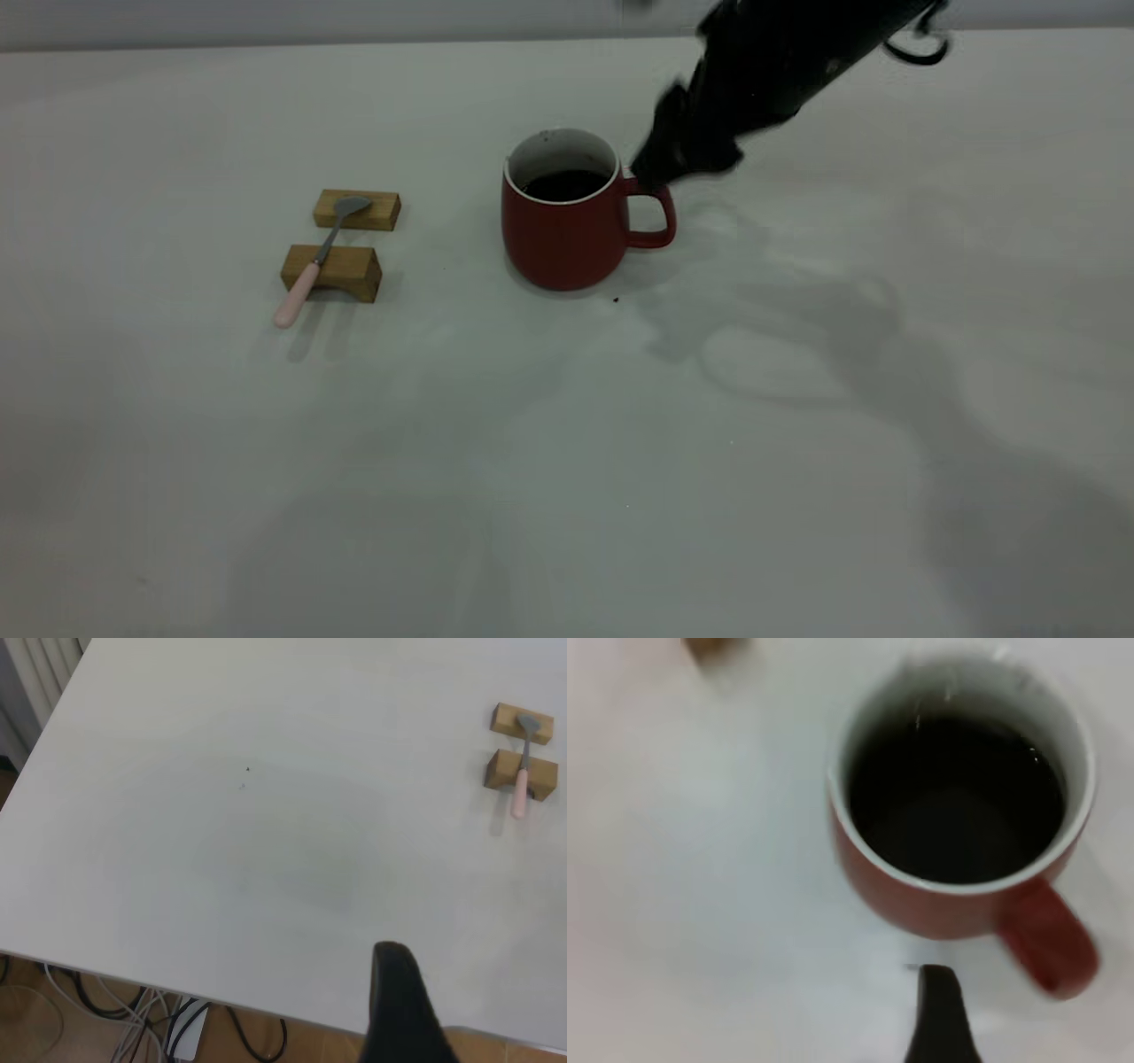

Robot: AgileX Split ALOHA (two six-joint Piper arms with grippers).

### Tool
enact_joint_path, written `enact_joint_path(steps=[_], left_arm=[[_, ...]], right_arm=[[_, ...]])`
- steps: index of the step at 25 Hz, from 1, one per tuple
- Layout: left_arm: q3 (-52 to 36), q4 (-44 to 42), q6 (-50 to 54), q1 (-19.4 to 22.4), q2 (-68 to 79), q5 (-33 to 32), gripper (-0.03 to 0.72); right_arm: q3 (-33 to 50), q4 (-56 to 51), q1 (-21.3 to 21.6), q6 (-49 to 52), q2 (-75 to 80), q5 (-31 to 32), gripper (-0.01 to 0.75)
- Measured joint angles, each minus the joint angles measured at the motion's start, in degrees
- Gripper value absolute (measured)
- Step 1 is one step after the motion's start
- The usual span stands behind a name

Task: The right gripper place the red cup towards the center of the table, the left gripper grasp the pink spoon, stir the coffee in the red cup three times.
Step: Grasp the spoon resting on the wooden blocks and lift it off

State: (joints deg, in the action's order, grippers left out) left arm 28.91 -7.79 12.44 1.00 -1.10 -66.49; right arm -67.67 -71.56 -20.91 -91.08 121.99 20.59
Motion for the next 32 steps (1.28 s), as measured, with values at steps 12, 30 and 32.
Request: enact_joint_path(steps=[12,30,32], left_arm=[[0.00,0.00,0.00,0.00,0.00,0.00,0.515],[0.00,0.00,0.00,0.00,0.00,0.00,0.515],[0.00,0.00,0.00,0.00,0.00,0.00,0.515]], right_arm=[[20.95,50.13,0.17,76.63,-38.48,27.82,0.592],[40.72,74.19,13.52,98.24,-91.08,42.21,0.592],[40.72,74.19,15.02,98.29,-97.06,42.50,0.592]])
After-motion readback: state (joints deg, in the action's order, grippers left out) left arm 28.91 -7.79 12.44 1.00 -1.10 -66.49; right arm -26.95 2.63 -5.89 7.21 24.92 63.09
